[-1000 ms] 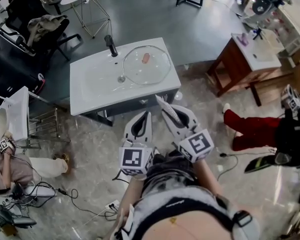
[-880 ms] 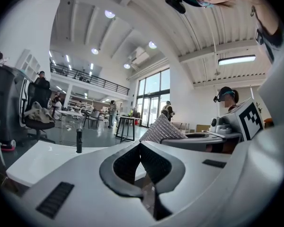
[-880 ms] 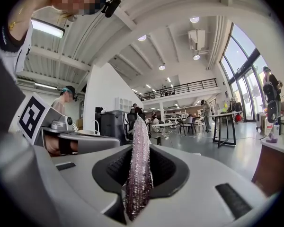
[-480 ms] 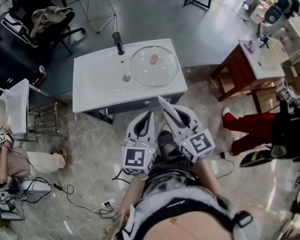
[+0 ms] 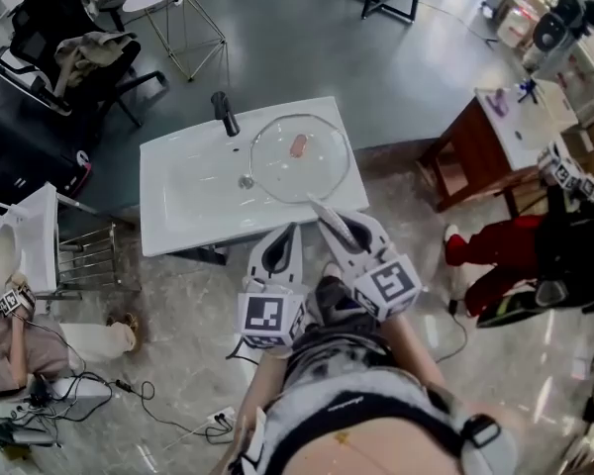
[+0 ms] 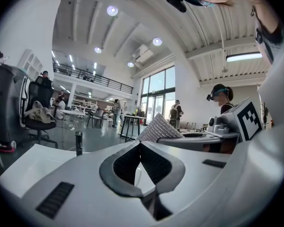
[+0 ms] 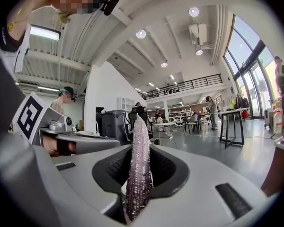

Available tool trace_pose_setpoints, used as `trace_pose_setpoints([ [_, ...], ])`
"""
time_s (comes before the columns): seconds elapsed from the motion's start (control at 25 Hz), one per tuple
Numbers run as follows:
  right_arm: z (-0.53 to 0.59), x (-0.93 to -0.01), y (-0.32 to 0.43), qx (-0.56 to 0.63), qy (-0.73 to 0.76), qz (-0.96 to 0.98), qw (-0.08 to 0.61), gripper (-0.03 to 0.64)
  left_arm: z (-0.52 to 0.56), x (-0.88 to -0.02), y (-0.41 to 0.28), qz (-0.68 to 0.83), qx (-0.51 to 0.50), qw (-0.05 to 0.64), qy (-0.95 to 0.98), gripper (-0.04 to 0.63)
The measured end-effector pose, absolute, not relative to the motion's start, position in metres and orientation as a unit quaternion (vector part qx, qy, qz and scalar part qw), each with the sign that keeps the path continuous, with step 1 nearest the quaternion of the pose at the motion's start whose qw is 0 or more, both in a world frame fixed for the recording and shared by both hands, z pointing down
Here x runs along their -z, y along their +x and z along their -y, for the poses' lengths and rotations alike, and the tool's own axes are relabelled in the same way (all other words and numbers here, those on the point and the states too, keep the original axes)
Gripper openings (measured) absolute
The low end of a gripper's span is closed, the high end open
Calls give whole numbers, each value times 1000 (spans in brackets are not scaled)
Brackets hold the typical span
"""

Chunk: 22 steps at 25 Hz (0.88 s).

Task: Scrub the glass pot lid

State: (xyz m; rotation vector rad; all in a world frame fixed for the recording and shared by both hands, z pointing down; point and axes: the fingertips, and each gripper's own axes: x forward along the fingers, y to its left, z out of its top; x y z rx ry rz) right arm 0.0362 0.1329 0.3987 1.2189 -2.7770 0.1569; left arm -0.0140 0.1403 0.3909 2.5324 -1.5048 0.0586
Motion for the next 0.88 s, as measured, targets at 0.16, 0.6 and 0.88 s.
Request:
trace_pose_setpoints([
  [0.16, -104, -393, 40, -52, 396, 916, 47, 83, -110, -389, -9, 511, -25, 99, 853, 0],
  [0.6, -34, -394, 75, -67, 376, 923, 49, 83, -41, -388, 24, 525, -44, 90, 845, 0],
  [0.88, -4, -393, 90, -58, 355, 932, 48, 83, -11, -393, 28, 553, -51, 90, 827, 0],
])
